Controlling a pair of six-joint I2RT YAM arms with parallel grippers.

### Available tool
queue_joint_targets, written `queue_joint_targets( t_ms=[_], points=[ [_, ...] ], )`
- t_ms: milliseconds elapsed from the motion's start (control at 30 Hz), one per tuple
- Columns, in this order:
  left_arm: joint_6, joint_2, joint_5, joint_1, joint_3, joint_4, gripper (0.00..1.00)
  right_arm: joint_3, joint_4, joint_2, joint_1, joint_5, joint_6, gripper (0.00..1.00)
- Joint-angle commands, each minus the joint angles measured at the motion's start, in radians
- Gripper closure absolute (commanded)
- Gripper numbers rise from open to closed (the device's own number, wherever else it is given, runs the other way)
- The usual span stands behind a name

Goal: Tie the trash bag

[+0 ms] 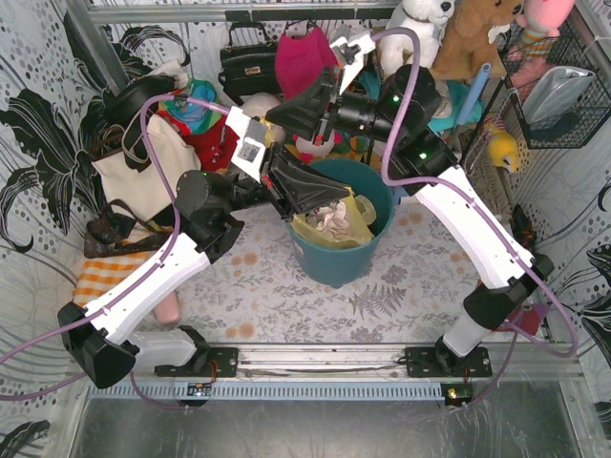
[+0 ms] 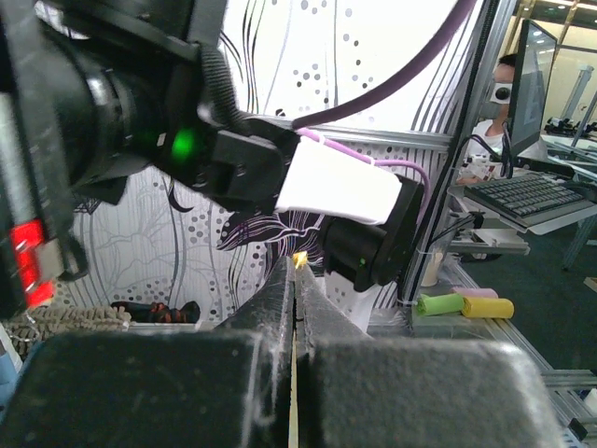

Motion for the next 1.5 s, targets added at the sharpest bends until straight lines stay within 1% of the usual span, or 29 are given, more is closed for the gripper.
queue_joint_targets(
  t_ms=[0, 100, 333, 500, 600, 667, 700, 733, 800, 833, 900, 967, 1100, 1200, 1367, 1467],
  points=[
    [0.031, -0.017, -0.014, -0.004, -0.008, 0.015, 1.0, -0.072, 0.012, -0.136, 0.005, 0.179, -0.066, 1.0],
    [0.04, -0.017, -0.017, -0.004, -0.006, 0.007, 1.0, -0.113, 0.015, -0.183, 0.005, 0.251, -0.068, 1.0],
    [0.055, -0.019, -0.037, -0.004, -0.001, -0.006, 1.0, -0.15, 0.009, -0.236, 0.005, 0.303, -0.055, 1.0],
    [0.085, -0.022, -0.051, -0.003, 0.002, -0.053, 1.0, -0.158, -0.054, -0.272, 0.005, 0.334, -0.084, 1.0],
    [0.084, -0.021, -0.041, -0.004, 0.002, -0.054, 1.0, -0.136, -0.109, -0.272, 0.005, 0.318, -0.109, 1.0],
    [0.076, -0.024, -0.025, -0.004, -0.007, -0.035, 1.0, -0.081, -0.169, -0.248, 0.005, 0.273, -0.139, 1.0],
    [0.072, -0.026, -0.021, -0.004, -0.012, -0.025, 1.0, -0.049, -0.2, -0.232, 0.005, 0.243, -0.16, 0.95],
    [0.069, -0.03, -0.018, -0.004, -0.017, -0.02, 1.0, -0.021, -0.224, -0.216, 0.005, 0.214, -0.172, 0.85],
    [0.068, -0.034, -0.016, -0.004, -0.023, -0.018, 1.0, 0.011, -0.248, -0.19, 0.005, 0.148, -0.196, 0.61],
    [0.068, -0.036, -0.017, -0.004, -0.026, -0.018, 1.0, 0.021, -0.251, -0.179, 0.005, 0.122, -0.204, 0.53],
    [0.066, -0.037, -0.017, -0.005, -0.029, -0.016, 1.0, 0.039, -0.253, -0.158, 0.005, 0.072, -0.22, 0.45],
    [0.061, -0.037, -0.014, -0.004, -0.03, -0.011, 1.0, 0.063, -0.254, -0.133, 0.005, 0.028, -0.231, 0.41],
    [0.054, -0.039, -0.01, -0.004, -0.03, -0.007, 1.0, 0.134, -0.296, -0.072, 0.006, -0.004, -0.263, 0.39],
    [0.05, -0.039, -0.006, -0.003, -0.031, -0.006, 1.0, 0.161, -0.298, -0.041, 0.005, -0.022, -0.277, 0.39],
    [0.05, -0.04, -0.006, -0.003, -0.036, -0.004, 1.0, 0.185, -0.278, -0.009, 0.006, -0.079, -0.269, 0.45],
    [0.05, -0.04, -0.009, -0.004, -0.039, -0.005, 1.0, 0.164, -0.24, -0.008, 0.005, -0.09, -0.253, 0.53]
  ],
)
